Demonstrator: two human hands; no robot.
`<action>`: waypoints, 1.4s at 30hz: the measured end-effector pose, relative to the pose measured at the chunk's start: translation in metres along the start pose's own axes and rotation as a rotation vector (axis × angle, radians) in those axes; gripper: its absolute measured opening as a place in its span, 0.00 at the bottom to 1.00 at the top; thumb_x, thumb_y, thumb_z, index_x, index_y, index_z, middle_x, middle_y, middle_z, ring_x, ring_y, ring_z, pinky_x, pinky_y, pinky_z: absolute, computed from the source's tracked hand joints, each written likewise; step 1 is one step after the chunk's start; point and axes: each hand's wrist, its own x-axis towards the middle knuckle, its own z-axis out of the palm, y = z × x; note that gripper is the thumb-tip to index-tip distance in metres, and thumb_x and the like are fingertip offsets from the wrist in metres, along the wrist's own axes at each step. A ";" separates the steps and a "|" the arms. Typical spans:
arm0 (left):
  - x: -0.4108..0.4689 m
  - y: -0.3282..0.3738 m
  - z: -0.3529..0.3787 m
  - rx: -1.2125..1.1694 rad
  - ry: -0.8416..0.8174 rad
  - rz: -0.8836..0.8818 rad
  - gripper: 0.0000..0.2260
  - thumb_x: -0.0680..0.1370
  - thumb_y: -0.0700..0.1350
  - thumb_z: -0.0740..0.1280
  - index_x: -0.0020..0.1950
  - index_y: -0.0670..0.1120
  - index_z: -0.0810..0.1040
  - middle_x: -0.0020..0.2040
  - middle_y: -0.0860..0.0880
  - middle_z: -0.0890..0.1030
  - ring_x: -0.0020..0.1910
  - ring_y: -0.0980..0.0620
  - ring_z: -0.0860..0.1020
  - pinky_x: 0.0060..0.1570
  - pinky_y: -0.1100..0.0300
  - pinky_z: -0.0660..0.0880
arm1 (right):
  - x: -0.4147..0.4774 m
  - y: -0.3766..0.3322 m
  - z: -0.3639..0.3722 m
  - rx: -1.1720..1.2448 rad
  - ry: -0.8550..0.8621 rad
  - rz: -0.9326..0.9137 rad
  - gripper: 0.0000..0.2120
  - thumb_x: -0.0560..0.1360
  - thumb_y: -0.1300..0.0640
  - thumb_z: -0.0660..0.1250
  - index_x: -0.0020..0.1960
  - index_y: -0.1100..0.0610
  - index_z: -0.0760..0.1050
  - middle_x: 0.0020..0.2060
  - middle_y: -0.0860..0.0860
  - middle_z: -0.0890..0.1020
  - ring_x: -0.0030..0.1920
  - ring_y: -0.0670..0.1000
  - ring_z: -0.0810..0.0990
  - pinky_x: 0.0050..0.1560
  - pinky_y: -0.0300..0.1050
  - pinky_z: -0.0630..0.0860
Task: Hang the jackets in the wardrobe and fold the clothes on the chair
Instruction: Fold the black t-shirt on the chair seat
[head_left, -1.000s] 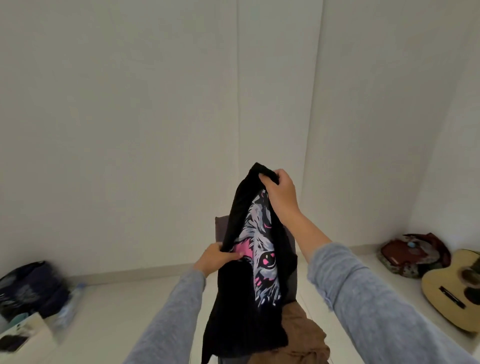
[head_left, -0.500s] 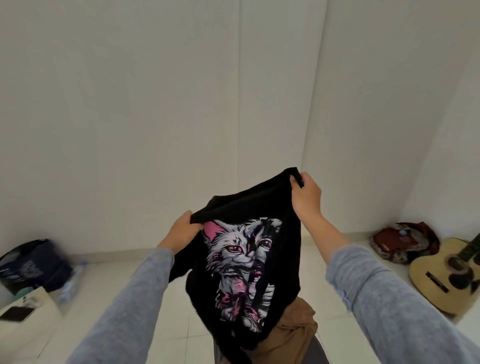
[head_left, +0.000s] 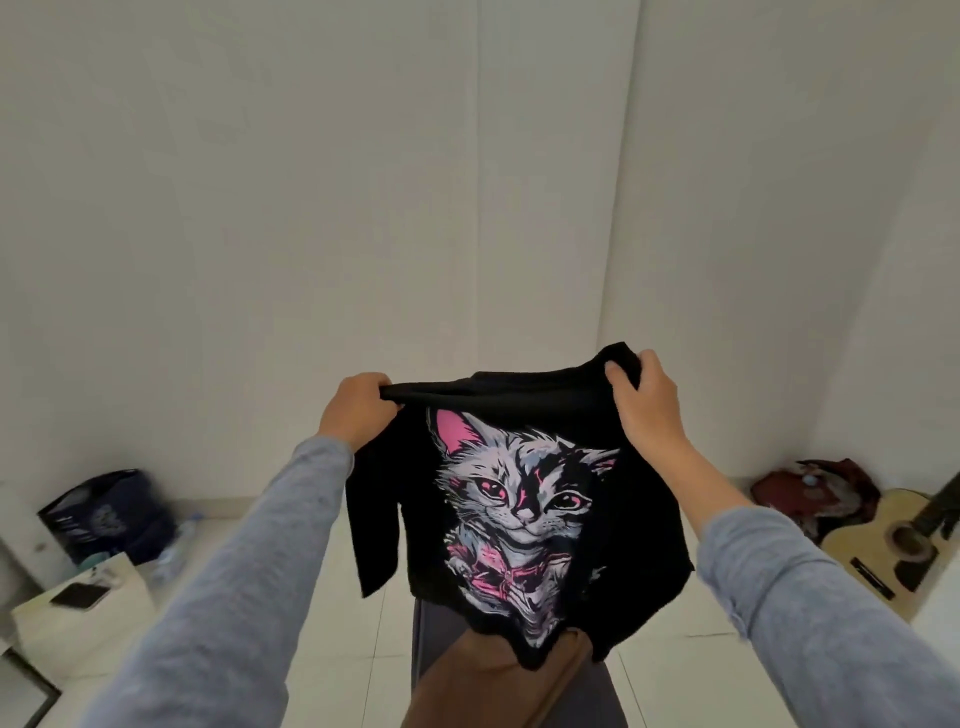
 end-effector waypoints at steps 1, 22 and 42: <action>-0.012 0.009 0.002 -0.005 0.023 0.003 0.05 0.73 0.38 0.64 0.36 0.44 0.74 0.36 0.45 0.76 0.36 0.45 0.74 0.35 0.59 0.68 | -0.010 0.001 -0.013 -0.035 -0.049 -0.017 0.11 0.77 0.54 0.64 0.46 0.60 0.65 0.37 0.49 0.72 0.39 0.50 0.71 0.32 0.32 0.65; -0.187 -0.023 0.086 -0.110 0.081 -0.125 0.12 0.79 0.43 0.64 0.37 0.40 0.70 0.31 0.47 0.72 0.35 0.46 0.70 0.33 0.57 0.61 | -0.151 0.123 -0.068 -0.296 -0.277 0.292 0.06 0.72 0.68 0.68 0.47 0.64 0.82 0.42 0.60 0.82 0.46 0.58 0.80 0.44 0.40 0.70; -0.143 -0.168 0.230 -0.005 -0.195 -0.240 0.10 0.80 0.40 0.61 0.41 0.37 0.76 0.40 0.48 0.70 0.39 0.49 0.70 0.46 0.59 0.66 | -0.130 0.243 0.078 -0.386 -0.054 0.337 0.11 0.80 0.55 0.60 0.57 0.59 0.77 0.50 0.54 0.81 0.49 0.55 0.78 0.44 0.43 0.69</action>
